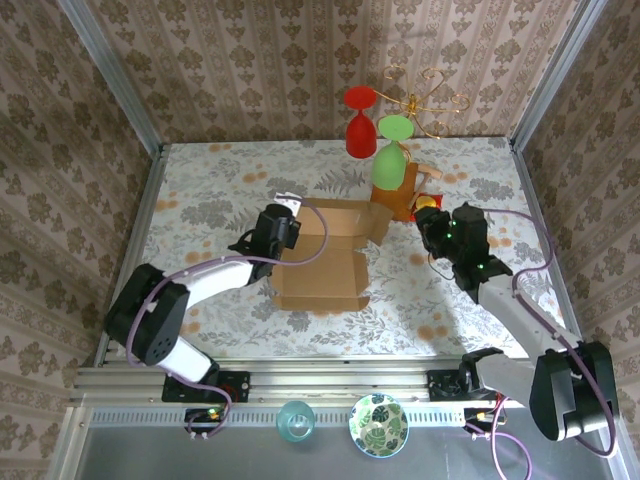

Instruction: Fold the paper box

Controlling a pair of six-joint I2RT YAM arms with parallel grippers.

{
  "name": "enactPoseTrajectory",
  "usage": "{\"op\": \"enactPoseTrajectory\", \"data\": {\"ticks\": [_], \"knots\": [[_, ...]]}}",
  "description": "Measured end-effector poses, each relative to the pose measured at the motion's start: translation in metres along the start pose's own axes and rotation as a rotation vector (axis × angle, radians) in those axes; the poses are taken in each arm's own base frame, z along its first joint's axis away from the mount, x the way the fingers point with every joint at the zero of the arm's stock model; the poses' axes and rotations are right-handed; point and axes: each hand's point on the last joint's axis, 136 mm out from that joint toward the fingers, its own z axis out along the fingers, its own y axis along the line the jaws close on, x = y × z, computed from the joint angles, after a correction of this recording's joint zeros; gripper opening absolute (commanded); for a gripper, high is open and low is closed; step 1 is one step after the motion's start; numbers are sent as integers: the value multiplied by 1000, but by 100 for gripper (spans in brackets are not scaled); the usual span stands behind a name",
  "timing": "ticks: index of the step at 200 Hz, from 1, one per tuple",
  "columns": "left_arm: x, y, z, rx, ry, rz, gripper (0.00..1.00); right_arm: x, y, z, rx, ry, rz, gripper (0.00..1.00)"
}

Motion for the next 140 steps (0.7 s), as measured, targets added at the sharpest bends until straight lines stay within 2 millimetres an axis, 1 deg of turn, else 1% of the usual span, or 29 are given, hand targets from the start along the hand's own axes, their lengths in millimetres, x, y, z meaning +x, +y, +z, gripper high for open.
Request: {"op": "enactPoseTrajectory", "data": {"ticks": [14,26,43,61,72,77,110,123,140], "knots": [[5,7,-3,15,31,-22,0,13,6,7,2,41,-24,37],[14,11,-4,27,73,-41,0,25,14,12,-3,76,-41,35],[27,13,-5,42,133,-76,0,52,21,22,-10,140,-67,34],[34,13,-6,57,179,-107,0,79,19,31,-11,199,-78,38],[35,12,-7,66,198,-120,0,94,12,38,-5,227,-77,41],[34,12,-7,70,205,-125,0,99,5,42,5,237,-70,43],[33,9,-9,89,231,-140,0,113,-42,67,111,263,-53,49],[35,8,-9,91,241,-144,0,119,-52,74,135,274,-57,50],[40,7,-8,92,258,-148,0,127,-62,80,154,290,-67,50]]}}
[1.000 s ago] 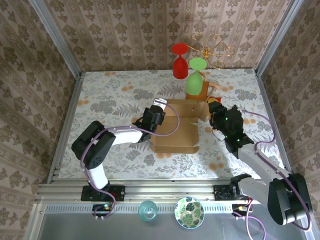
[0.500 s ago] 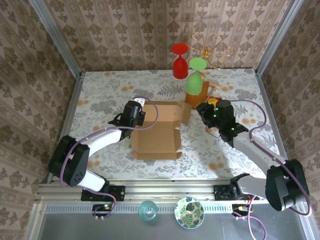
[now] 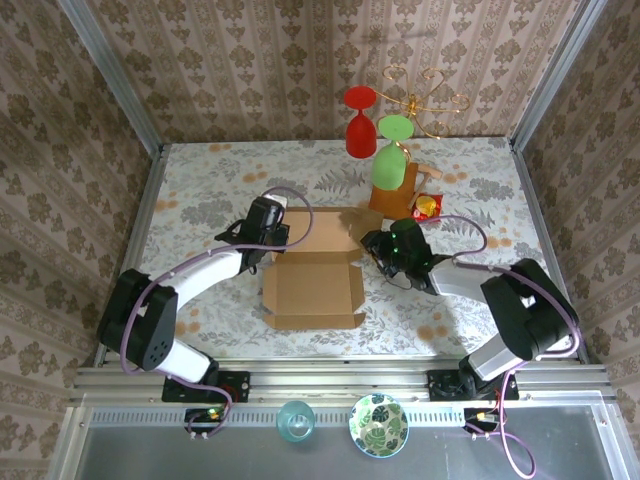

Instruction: Fold the paper box

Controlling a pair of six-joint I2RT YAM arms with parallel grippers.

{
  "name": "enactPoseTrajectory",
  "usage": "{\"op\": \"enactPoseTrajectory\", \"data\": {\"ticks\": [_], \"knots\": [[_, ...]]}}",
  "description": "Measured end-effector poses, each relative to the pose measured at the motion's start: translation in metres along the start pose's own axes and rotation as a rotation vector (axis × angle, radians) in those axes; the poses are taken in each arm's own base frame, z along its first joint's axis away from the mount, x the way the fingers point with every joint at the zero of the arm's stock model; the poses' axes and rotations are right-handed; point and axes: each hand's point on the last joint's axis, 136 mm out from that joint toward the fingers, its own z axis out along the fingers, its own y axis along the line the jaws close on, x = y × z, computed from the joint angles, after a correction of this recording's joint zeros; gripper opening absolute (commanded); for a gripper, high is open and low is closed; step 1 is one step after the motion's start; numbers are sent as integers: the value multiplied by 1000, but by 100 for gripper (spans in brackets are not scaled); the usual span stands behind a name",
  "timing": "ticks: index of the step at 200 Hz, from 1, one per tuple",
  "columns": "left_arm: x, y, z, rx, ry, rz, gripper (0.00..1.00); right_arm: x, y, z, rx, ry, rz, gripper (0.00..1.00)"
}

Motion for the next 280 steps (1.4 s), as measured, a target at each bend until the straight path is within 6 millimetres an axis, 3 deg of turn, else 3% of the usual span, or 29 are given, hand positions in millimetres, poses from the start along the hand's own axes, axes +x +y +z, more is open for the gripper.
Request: {"op": "enactPoseTrajectory", "data": {"ticks": [29,56,97,145,201,221,249,266,280], "knots": [[2,0,1,2,8,-12,0,7,-9,11,33,15,-9,50],[2,0,1,1,8,-18,0,7,-5,20,37,18,-14,50],[2,0,1,1,9,-21,0,8,14,26,6,21,-30,42],[6,-1,4,-1,22,-30,0,11,37,29,-32,28,-52,40],[6,-1,4,-1,23,-37,0,26,25,38,7,64,-80,39],[6,-1,4,-1,22,-37,0,28,32,30,-5,58,-118,40],[5,-1,4,-1,21,-37,0,19,55,1,-68,6,-165,43],[5,-1,4,-1,21,-37,0,5,59,-22,-99,-45,-170,43],[4,-1,4,0,20,-38,0,-14,53,-38,-102,-98,-169,37]]}}
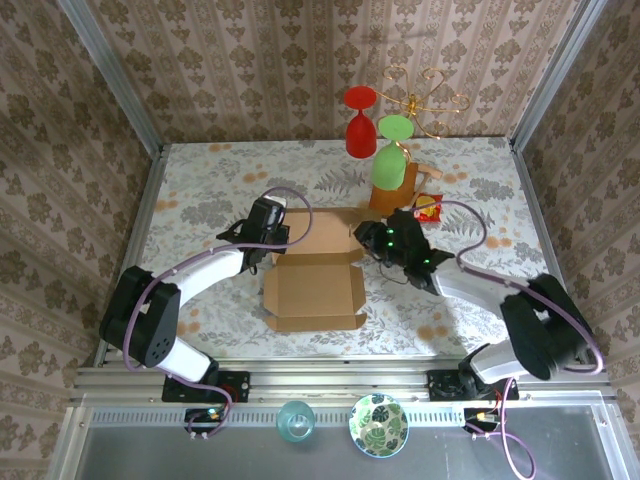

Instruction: Fold the paper box

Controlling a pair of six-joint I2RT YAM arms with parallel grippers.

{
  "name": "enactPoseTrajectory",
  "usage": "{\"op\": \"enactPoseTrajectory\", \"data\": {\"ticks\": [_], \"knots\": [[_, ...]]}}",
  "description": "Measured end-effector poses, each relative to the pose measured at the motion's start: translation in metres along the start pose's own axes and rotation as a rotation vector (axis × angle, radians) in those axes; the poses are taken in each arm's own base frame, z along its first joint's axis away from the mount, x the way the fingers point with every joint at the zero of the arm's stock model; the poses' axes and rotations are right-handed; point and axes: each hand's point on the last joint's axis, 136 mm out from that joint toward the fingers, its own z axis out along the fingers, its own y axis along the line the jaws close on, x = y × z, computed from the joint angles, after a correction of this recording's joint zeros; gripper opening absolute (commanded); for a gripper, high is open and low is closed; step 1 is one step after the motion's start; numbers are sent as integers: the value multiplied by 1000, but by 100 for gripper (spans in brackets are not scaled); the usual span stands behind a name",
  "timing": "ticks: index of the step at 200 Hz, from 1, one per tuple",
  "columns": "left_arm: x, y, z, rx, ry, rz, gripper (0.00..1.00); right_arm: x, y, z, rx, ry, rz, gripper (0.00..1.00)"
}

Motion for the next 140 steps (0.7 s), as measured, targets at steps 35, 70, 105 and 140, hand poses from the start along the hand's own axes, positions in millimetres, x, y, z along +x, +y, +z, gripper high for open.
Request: {"op": "enactPoseTrajectory", "data": {"ticks": [35,70,105,140], "knots": [[-4,2,2,51,-9,1,0,-59,-19,-30,5,-110,-39,29],[-14,6,5,148,-39,-7,0,-74,-40,-37,21,-46,-183,28],[-29,15,6,278,-62,-62,0,-51,-44,-19,-5,144,-349,32],[-60,11,1,428,-105,-80,0,-51,-15,-19,-116,186,-492,34]]}}
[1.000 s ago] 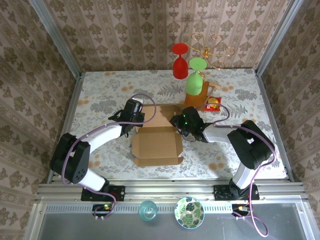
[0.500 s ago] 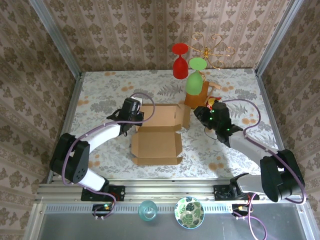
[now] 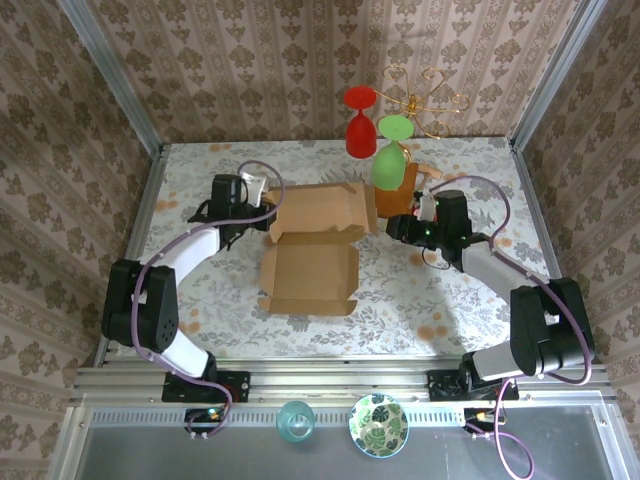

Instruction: Fold the paper box

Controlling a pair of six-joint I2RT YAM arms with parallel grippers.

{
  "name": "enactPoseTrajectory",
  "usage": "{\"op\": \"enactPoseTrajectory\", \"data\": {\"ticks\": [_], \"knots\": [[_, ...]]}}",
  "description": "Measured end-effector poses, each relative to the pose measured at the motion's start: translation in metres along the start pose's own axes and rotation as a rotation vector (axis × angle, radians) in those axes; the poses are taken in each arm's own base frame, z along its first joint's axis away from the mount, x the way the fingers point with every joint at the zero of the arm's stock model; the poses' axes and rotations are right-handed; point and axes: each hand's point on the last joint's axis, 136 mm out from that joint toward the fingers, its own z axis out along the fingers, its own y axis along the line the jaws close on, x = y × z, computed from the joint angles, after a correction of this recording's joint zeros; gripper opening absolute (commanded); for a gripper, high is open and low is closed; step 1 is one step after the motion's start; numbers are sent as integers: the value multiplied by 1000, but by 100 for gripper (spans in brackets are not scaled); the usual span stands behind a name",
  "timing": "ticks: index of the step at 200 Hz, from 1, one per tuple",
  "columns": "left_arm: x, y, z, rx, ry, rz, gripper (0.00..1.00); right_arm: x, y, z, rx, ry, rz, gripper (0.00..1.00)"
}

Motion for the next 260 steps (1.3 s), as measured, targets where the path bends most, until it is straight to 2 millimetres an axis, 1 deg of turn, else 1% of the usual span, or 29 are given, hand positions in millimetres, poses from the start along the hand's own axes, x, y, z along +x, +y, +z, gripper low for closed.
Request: {"op": "enactPoseTrajectory", "data": {"ticks": [18,36,63,104,131,157,171,199,241,260], "knots": [[-13,-9,-2,66,-16,18,0,-13,19,-3,-63,-12,-79,34],[-17,-18,-2,118,-13,32,0,-22,36,-6,-123,-15,-136,36],[-11,-23,2,162,23,26,0,-31,55,-12,-179,-13,-191,36],[-5,-23,7,186,69,12,0,-36,83,-30,-227,-14,-258,35],[-12,-21,5,188,66,16,0,-31,89,-41,-228,-4,-278,36],[-16,-25,3,213,62,24,0,-27,93,-48,-229,3,-288,37],[-16,-27,3,226,66,22,0,-25,94,-47,-230,10,-291,37],[-9,-28,7,240,88,11,0,-18,97,-40,-242,48,-292,38],[-7,-27,8,245,99,3,0,-16,114,-34,-272,75,-331,38],[-8,-28,8,245,98,4,0,-14,119,-33,-281,81,-344,39]]}}
